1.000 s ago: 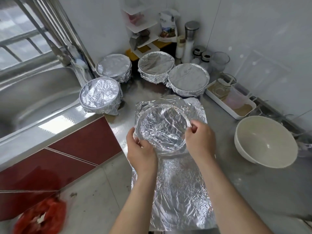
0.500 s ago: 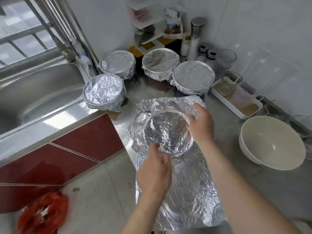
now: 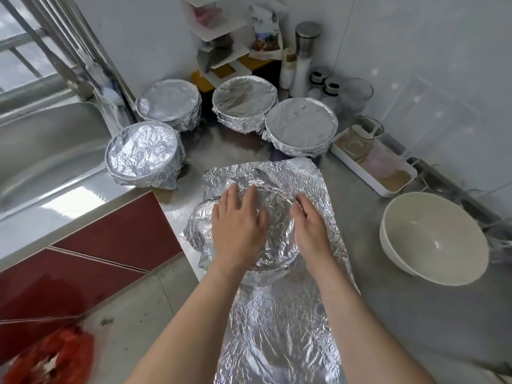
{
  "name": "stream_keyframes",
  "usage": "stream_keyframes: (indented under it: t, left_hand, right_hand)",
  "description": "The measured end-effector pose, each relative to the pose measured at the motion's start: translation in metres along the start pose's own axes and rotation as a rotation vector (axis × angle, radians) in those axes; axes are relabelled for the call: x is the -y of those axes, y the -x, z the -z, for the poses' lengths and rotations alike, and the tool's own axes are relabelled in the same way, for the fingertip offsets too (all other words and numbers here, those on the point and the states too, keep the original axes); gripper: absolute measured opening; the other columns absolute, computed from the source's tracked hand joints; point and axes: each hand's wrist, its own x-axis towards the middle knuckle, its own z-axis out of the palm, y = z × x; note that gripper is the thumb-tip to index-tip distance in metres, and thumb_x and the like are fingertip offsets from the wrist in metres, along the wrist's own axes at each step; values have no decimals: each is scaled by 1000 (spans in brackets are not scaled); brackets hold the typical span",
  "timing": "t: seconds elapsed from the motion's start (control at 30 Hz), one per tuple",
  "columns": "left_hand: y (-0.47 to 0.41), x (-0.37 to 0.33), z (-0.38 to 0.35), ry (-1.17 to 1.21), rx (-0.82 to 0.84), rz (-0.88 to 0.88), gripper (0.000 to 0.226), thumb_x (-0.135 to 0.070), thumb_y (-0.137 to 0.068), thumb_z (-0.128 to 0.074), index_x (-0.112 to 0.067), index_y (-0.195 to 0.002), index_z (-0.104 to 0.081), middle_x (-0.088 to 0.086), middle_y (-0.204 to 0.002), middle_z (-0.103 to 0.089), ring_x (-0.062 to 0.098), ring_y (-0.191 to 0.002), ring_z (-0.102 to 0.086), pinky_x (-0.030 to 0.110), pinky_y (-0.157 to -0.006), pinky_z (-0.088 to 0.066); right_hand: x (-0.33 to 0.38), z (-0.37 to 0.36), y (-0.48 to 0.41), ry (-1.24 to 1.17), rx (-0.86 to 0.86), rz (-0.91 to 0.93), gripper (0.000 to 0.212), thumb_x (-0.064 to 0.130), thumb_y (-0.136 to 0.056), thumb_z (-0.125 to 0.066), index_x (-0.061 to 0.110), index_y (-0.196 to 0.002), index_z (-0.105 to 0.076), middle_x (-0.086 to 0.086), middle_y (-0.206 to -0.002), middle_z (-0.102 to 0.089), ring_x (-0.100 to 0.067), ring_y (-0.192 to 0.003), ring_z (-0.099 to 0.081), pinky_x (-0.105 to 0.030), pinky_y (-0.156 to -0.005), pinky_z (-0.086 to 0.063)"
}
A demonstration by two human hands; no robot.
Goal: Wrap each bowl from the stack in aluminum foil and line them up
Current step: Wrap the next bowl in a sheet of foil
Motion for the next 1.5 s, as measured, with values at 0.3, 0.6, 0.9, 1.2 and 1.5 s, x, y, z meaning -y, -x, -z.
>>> stream_keyframes:
  t: [0.3,0.6,0.9,1.2,1.5]
  left_hand:
    - [2,5,-5,-16,-4,-47,53,-51,-102,-27,-33,-151,-23,7,-163,-15,28,-149,-12,45,-120,-17]
    - [21,27,-12,52,-79,-22,56,-39,-100,-21,-12,-147,-36,12,-158,-26,30,-147,-18,45,-118,-20]
    - [11,22,6,288,-135,-48,43,-23,-102,-44,-17,-145,-45,0,-147,-47,18,-134,-42,33,-107,-36]
    - [-11,4,11,136,-87,-198,39,-25,-103,-43,-13,-140,-52,4,-139,-55,24,-125,-51,37,-98,-44]
    - [-30,4,11,292,-151,-144,21,-19,-99,-55,-11,-104,-73,2,-94,-66,23,-78,-61,34,-69,-48]
  right_hand:
    - [-1,2,-13,106,30,74,38,28,-105,-36,21,-141,-47,2,-141,-51,-11,-127,-49,-24,-104,-40]
    - [-15,0,6,16,-138,41,39,25,-104,-37,19,-142,-48,16,-103,-54,5,-88,-53,-17,-89,-48]
    - [-3,7,13,59,-215,54,40,22,-103,-44,17,-143,-45,9,-141,-47,-1,-123,-45,-3,-93,-35]
    - [26,12,-37,285,215,24,38,21,-104,-41,23,-141,-50,15,-103,-65,-16,-100,-59,-28,-93,-51]
    - [19,8,-33,227,179,41,33,19,-102,-47,25,-133,-57,11,-79,-70,-28,-64,-61,-53,-72,-57]
